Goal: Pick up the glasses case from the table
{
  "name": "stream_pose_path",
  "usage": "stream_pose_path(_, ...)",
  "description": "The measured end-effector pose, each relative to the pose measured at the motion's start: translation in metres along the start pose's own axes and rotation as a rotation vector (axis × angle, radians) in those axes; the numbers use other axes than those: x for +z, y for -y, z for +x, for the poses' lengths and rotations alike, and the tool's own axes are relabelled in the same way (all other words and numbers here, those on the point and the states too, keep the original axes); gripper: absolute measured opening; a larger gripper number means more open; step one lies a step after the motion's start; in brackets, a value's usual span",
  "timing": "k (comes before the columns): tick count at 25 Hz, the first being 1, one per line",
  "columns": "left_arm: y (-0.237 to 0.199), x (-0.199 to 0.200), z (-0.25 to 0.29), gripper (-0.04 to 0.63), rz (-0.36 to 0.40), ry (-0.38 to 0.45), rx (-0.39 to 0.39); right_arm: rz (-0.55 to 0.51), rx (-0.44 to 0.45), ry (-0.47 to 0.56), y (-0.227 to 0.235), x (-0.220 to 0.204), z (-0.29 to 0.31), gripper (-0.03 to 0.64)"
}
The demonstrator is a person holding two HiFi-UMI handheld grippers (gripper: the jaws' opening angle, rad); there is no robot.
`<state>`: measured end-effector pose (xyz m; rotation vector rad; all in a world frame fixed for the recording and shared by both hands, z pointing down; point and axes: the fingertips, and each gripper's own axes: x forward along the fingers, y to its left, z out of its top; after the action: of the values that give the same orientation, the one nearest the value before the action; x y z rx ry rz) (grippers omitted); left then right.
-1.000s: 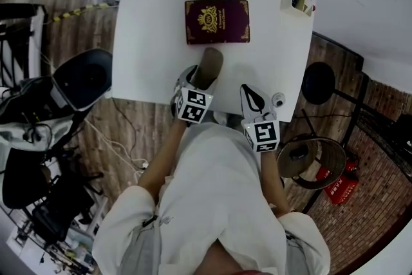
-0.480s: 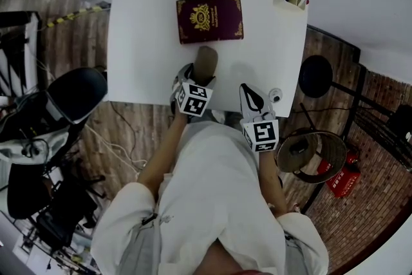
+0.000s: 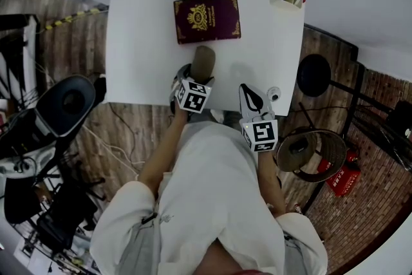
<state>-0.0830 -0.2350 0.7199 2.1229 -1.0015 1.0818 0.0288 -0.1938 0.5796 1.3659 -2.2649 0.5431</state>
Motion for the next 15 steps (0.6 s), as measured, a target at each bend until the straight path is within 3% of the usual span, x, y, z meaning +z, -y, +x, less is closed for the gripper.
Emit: stream_pose_path(15,0.0017,0.0036,-0.0021,0.403,0.015,0.028,-0.031,-0.014,-0.006,0.011,0.0008,0.0030,-0.0016,0.005)
